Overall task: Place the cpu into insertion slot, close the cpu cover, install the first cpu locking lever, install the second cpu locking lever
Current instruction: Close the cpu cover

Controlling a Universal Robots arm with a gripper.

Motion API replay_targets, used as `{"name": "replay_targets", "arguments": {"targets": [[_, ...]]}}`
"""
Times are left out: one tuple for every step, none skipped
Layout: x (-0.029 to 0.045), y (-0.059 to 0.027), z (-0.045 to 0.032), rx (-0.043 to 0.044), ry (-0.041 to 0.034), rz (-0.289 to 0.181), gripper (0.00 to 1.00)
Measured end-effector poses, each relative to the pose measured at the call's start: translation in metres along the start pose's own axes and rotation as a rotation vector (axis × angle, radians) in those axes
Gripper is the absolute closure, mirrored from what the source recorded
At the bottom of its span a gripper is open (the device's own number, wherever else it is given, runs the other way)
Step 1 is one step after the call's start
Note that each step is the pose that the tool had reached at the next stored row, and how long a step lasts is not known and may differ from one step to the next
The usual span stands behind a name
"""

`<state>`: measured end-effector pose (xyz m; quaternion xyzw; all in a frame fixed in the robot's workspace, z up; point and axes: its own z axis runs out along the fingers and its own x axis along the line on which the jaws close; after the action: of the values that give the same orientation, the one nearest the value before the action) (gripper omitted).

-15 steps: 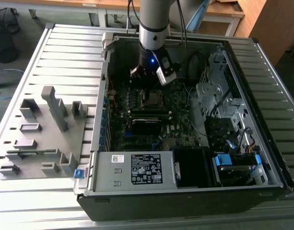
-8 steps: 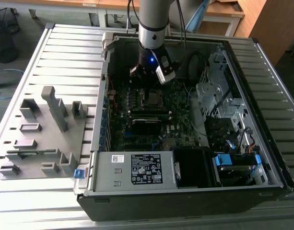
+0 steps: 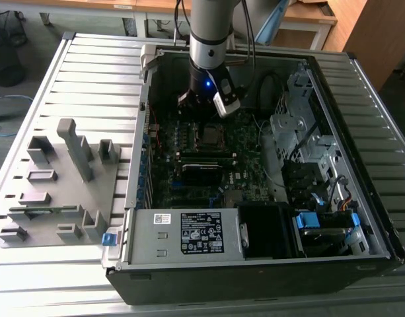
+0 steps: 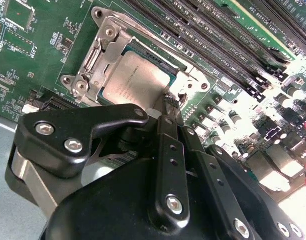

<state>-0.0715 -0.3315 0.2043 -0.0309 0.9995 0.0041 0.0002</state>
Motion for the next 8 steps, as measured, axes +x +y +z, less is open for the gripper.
{"name": "replay_targets", "arguments": {"targets": [[0.0, 0.0, 0.0001, 0.0001, 0.0001, 0.0, 0.9], [0.0001, 0.0, 0.0004, 0.0, -0.0001, 0.0, 0.9], [0.0001, 0.0, 0.0005, -0.0001, -0.0001, 0.0, 0.9], [0.0001, 0.0, 0.0005, -0.0001, -0.0001, 0.0, 0.9], [0.0001, 0.0, 0.0005, 0.0, 0.0, 0.0, 0.9], [0.0001, 0.0, 0.0005, 0.0, -0.0001, 0.0, 0.9], [0.0001, 0.0, 0.0006, -0.0001, -0.0001, 0.0, 0.9], [0.0001, 0.0, 0.0006, -0.0001, -0.0001, 0.0, 0.9]]}}
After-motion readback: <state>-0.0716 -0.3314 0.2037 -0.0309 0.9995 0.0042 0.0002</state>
